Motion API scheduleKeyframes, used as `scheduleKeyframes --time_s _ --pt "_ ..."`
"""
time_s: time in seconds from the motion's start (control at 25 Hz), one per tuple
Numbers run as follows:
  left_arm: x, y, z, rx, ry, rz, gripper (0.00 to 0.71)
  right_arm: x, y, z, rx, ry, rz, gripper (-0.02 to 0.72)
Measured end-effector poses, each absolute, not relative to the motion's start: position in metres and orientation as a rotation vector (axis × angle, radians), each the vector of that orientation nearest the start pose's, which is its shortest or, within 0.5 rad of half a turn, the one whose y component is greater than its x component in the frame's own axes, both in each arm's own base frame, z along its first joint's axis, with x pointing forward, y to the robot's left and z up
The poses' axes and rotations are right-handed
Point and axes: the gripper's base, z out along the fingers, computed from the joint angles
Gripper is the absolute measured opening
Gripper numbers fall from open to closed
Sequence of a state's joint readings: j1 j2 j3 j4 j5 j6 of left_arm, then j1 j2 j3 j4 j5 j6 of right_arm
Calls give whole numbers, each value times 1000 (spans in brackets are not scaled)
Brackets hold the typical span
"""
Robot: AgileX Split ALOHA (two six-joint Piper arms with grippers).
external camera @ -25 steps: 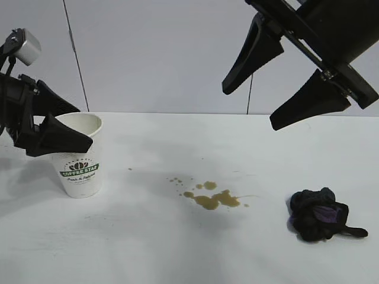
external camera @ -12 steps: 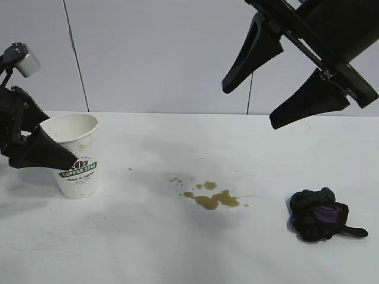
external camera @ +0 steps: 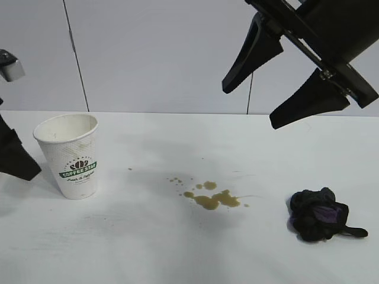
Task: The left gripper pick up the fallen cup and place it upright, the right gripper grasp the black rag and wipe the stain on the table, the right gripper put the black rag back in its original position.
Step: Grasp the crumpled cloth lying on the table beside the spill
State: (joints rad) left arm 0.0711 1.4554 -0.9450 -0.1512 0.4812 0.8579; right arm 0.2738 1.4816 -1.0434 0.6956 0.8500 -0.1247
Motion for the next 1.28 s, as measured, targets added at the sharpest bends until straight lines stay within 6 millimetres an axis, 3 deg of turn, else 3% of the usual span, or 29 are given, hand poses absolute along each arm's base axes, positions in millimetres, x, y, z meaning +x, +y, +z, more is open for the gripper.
scheduleKeyframes --time_s 0.2,0.32,0.6,0.68,0.8,0.92,1.04,1.16,1.28 --pt "268 54 324 421 2104 429 506 272 122 272 -35 2700 876 495" --pt "243 61 361 298 1937 497 506 272 122 272 -35 2700 876 495" --pt "173 41 415 195 1704 469 504 272 122 272 -49 2700 873 495" --pt "146 32 428 171 1628 444 504 271 122 272 -54 2702 871 495" --pt "89 13 447 150 1477 408 503 271 122 272 -57 2703 871 495" --pt "32 -6 451 143 1376 345 503 271 122 272 -70 2700 868 495" --pt "-9 -23 437 156 1409 261 503 271 122 272 -76 2700 867 495" --pt "-31 -31 417 161 1515 219 503 271 122 272 -77 2701 867 495" --pt "-39 -31 398 114 1660 163 503 270 122 272 -81 2707 870 495"
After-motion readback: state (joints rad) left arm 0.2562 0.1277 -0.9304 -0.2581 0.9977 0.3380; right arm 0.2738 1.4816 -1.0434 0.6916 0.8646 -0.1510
